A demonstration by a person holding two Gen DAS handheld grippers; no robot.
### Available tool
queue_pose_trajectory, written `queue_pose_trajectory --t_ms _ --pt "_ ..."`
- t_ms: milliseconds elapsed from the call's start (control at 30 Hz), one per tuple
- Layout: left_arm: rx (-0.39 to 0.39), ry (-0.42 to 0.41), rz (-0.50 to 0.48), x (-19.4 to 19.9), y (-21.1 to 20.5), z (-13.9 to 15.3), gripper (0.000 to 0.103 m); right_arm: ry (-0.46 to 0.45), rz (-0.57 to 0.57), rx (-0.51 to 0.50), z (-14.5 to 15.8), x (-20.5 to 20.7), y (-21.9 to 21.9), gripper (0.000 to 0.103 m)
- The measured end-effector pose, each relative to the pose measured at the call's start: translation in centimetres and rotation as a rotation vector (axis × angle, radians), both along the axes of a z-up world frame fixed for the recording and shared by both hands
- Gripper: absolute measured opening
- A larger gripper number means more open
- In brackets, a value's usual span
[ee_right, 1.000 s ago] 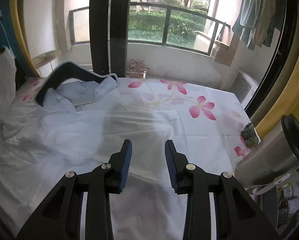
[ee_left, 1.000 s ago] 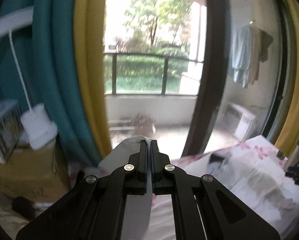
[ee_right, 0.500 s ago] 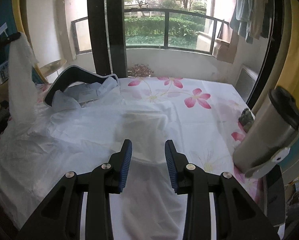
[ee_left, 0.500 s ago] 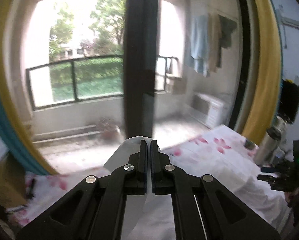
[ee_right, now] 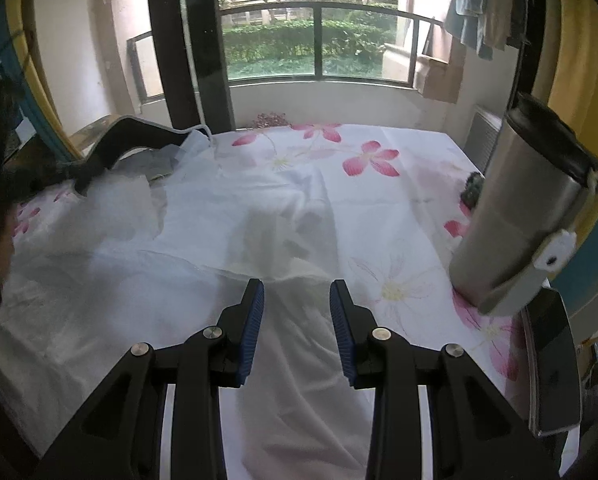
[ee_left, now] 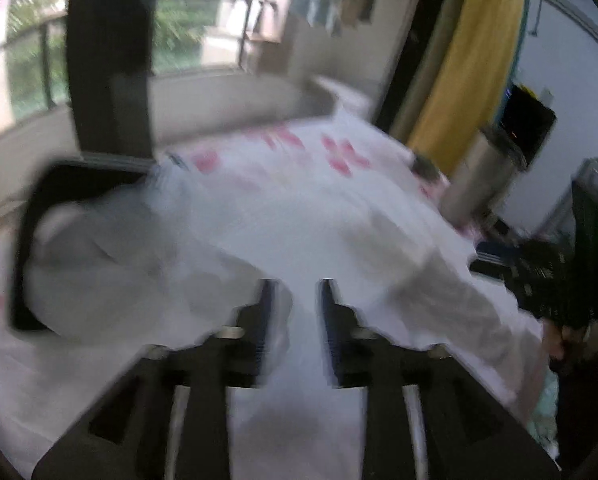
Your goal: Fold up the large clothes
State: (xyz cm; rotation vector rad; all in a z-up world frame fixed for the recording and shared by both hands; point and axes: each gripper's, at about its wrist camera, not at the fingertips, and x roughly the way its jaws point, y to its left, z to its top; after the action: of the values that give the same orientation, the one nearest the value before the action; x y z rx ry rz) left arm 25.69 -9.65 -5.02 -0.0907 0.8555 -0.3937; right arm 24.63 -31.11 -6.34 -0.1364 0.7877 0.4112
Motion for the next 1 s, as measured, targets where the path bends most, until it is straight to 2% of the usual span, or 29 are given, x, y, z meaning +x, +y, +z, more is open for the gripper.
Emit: queue_pose_trajectory --t_ms 100,233,333,567,667,767,900,933,1000 --pt "-0.018 0.062 -0.082 -1.9 -1.3 -1.7 0.045 0.017 -0.009 -0.005 -0.3 -0.1 0.0 0.033" --pt "-0.048 0.079 -0.091 -5.1 1.3 -1.7 0.045 0.032 0.007 -0.022 -0.5 -0.2 1.0 0.033" --pt "-0.050 0.066 -0.015 -7.3 5.7 -0.9 0.045 0.036 0.042 -0.031 -0.4 0.0 2.9 0.033" --pt "-0.020 0.029 0.230 -10.5 16.7 -0.2 0.045 0.032 0.190 -0.060 -0.1 1.4 11.2 0.033" --pt "0.010 0.026 0.324 -10.4 20.6 -0.2 0.045 0.017 0.260 -0.066 0.2 2.3 15.5 0.033" --pt "0.047 0.025 0.370 -9.4 24.1 -0.5 0.045 0.017 0.294 -0.070 0.0 3.4 18.4 0.033" --pt "0.113 0.067 0.416 -6.5 27.3 -2.0 0.045 0.078 0.298 -0.065 -1.4 5.8 20.7 0.033" --pt "0.111 0.080 0.413 -5.8 28.0 -2.6 0.045 0.099 0.304 -0.058 -1.7 6.2 20.9 0.028" --pt "0.120 0.120 0.415 -4.4 29.2 -3.6 0.045 0.103 0.316 -0.049 -2.0 6.6 20.9 0.001"
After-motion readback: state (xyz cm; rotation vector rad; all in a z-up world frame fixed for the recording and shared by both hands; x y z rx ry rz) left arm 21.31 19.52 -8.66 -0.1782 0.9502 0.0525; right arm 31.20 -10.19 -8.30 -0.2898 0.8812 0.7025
